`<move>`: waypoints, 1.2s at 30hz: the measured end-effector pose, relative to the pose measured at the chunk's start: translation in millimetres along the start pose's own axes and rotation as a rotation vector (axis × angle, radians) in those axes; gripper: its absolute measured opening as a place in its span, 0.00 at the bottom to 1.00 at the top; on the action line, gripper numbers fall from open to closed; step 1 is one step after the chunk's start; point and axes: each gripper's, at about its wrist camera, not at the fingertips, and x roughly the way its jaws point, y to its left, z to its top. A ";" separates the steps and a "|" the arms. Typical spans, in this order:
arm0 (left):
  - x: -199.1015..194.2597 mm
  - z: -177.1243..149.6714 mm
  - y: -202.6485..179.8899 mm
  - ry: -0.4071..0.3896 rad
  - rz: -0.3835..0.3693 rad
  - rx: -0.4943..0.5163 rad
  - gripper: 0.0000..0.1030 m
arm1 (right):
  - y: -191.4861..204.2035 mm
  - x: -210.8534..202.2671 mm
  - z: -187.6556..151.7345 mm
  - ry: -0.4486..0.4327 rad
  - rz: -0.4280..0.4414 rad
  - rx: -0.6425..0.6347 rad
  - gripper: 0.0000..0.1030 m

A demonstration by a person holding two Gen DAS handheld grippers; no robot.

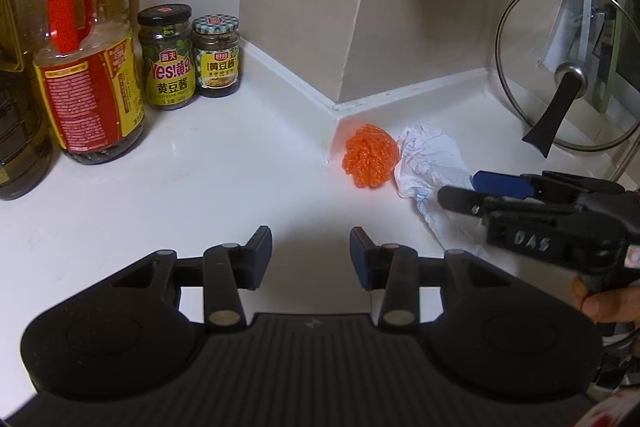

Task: Collect trash
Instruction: 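Grasp the crumpled white tissue with the right tool, then grasp the orange mesh net with the left tool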

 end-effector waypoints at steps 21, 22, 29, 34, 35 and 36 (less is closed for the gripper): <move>39.1 8.3 -9.7 0.021 0.001 0.017 0.37 | -4.0 34.7 -17.1 0.057 -0.044 -0.063 0.23; 40.1 8.1 -10.0 0.021 0.000 0.017 0.37 | -5.0 32.8 -17.7 0.053 -0.044 -0.059 0.20; 46.5 11.1 -16.4 0.012 -0.020 0.026 0.37 | -19.9 14.9 -15.2 -0.006 -0.059 -0.006 0.13; 57.1 17.0 -25.4 0.005 -0.049 0.028 0.38 | -38.2 -4.2 -6.4 -0.062 -0.081 0.044 0.12; 60.2 17.6 -27.6 0.003 -0.056 0.031 0.38 | -42.2 -6.6 -4.2 -0.068 -0.085 0.055 0.12; 63.2 18.1 -30.2 -0.001 -0.063 0.034 0.39 | -46.7 -10.4 -2.5 -0.075 -0.088 0.067 0.12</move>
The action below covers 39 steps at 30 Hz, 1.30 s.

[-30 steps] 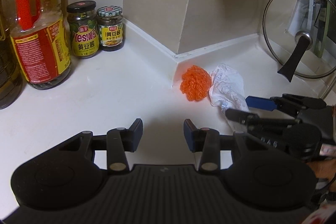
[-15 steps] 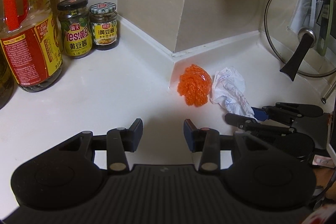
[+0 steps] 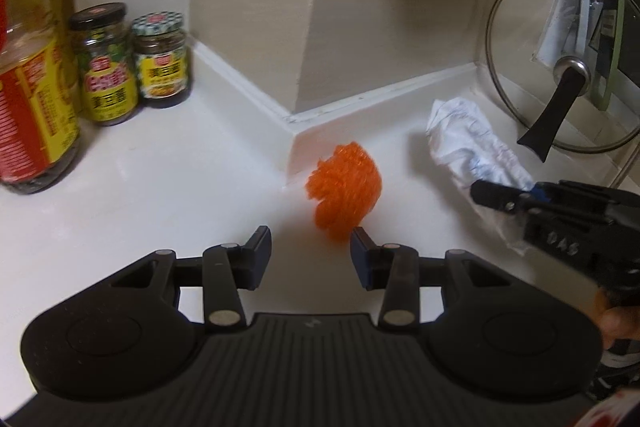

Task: Collect trash
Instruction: 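Grasp the orange mesh net with the left tool, then carry the orange net and tissue down over the wastebasket with both tools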

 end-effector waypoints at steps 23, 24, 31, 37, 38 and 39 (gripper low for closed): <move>57.3 11.8 -27.8 -0.010 0.027 0.115 0.30 | -45.3 -24.6 -6.9 -0.003 -0.036 0.089 0.12; 56.2 11.3 -28.0 -0.012 0.028 0.120 0.29 | -45.4 -25.5 -7.3 -0.003 -0.035 0.092 0.12; 34.5 9.7 -25.6 -0.032 0.003 0.106 0.26 | -43.2 -36.0 -8.0 -0.006 -0.029 0.102 0.12; 0.1 8.0 -18.0 -0.044 -0.027 0.069 0.26 | -38.5 -53.3 -10.3 -0.018 -0.018 0.099 0.12; -5.5 7.3 -16.2 -0.041 -0.030 0.063 0.26 | -37.3 -56.9 -11.0 -0.021 -0.015 0.097 0.12; -11.7 6.3 -14.5 -0.039 -0.033 0.058 0.26 | -34.7 -60.8 -11.9 -0.023 -0.013 0.096 0.12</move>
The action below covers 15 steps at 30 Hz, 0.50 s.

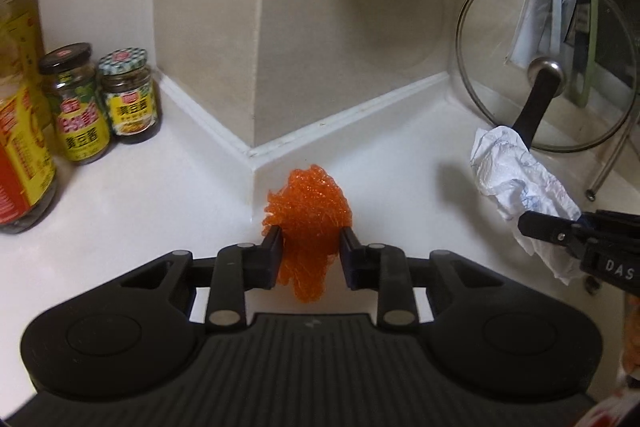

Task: Collect trash
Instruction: 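Carry the orange net and tissue down over the wastebasket with both tools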

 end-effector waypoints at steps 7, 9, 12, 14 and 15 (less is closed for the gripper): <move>-50.3 -13.9 14.5 -0.007 -0.016 -0.036 0.26 | 25.4 -31.8 -11.2 -0.004 0.019 -0.001 0.12; -68.2 -20.4 18.3 -0.011 -0.023 -0.043 0.26 | 36.3 -43.5 -15.5 -0.004 0.024 -0.008 0.13; -95.3 -32.6 26.3 -0.016 -0.036 -0.053 0.26 | 54.5 -63.2 -23.8 -0.009 0.033 -0.015 0.13; -113.4 -42.8 31.9 -0.016 -0.047 -0.063 0.26 | 67.5 -76.9 -29.6 -0.012 0.041 -0.020 0.12; -122.2 -48.4 33.9 -0.014 -0.053 -0.067 0.26 | 75.4 -85.0 -33.4 -0.014 0.046 -0.022 0.12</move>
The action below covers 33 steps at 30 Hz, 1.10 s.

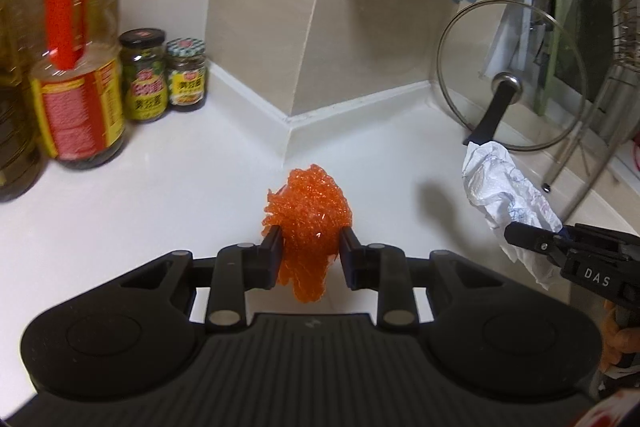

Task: Collect trash
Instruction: 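Carry the orange net and tissue down over the wastebasket with both tools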

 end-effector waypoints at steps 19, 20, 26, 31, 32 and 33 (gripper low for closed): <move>-145.6 -118.5 40.0 0.060 -0.109 -0.015 0.26 | 156.6 -117.7 -91.2 0.045 0.036 0.024 0.12; -149.7 -125.0 41.7 0.067 -0.115 -0.017 0.26 | 162.3 -121.7 -98.4 0.056 0.033 0.033 0.12; -163.7 -165.8 50.5 0.130 -0.140 -0.030 0.26 | 184.2 -133.5 -141.3 0.148 0.016 0.085 0.13; -158.6 -198.0 53.9 0.193 -0.145 -0.054 0.26 | 188.6 -129.7 -176.6 0.246 0.017 0.117 0.13; -156.0 -204.1 54.5 0.208 -0.145 -0.062 0.26 | 188.5 -128.8 -183.1 0.264 0.018 0.120 0.13; -152.7 -209.8 54.5 0.224 -0.144 -0.068 0.26 | 188.1 -126.5 -189.6 0.287 0.020 0.123 0.13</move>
